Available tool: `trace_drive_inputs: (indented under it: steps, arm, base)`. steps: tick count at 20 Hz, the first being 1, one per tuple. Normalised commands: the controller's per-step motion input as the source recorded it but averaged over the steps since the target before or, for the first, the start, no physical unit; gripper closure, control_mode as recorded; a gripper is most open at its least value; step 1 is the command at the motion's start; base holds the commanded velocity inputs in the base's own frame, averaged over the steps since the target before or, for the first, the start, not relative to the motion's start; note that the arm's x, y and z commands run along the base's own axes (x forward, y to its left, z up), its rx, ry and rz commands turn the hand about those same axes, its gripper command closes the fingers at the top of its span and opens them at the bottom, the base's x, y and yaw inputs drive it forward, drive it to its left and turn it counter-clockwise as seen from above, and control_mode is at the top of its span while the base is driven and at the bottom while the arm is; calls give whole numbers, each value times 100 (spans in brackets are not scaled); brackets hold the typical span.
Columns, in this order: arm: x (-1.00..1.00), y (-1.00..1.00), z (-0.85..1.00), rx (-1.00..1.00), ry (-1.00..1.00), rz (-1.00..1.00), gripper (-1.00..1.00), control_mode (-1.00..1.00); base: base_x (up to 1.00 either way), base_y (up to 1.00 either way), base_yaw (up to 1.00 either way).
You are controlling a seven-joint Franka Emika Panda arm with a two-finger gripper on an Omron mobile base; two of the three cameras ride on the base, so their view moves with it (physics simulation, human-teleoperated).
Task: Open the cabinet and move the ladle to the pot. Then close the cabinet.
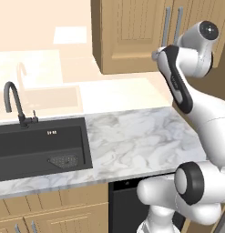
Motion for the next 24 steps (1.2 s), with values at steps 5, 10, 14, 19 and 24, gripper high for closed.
trace_drive_inputs:
  steps: [5, 10, 14, 19, 24]
  arm:
    - [23, -3, 18, 0, -7, 0, -100, -100]
    - [14, 0, 8, 0, -12, 0, -100, -100]
    - [10, 0, 0, 0, -14, 0, -100, -100]
    - [17, 0, 0, 0, -13, 0, -100, -100]
    - [36, 0, 4, 0, -2, 0, -100, -100]
  base:
    - [0, 0, 0]
    - [0, 0, 0]
    - [0, 0, 0]
    - [0, 0, 0]
    - [0, 0, 0]
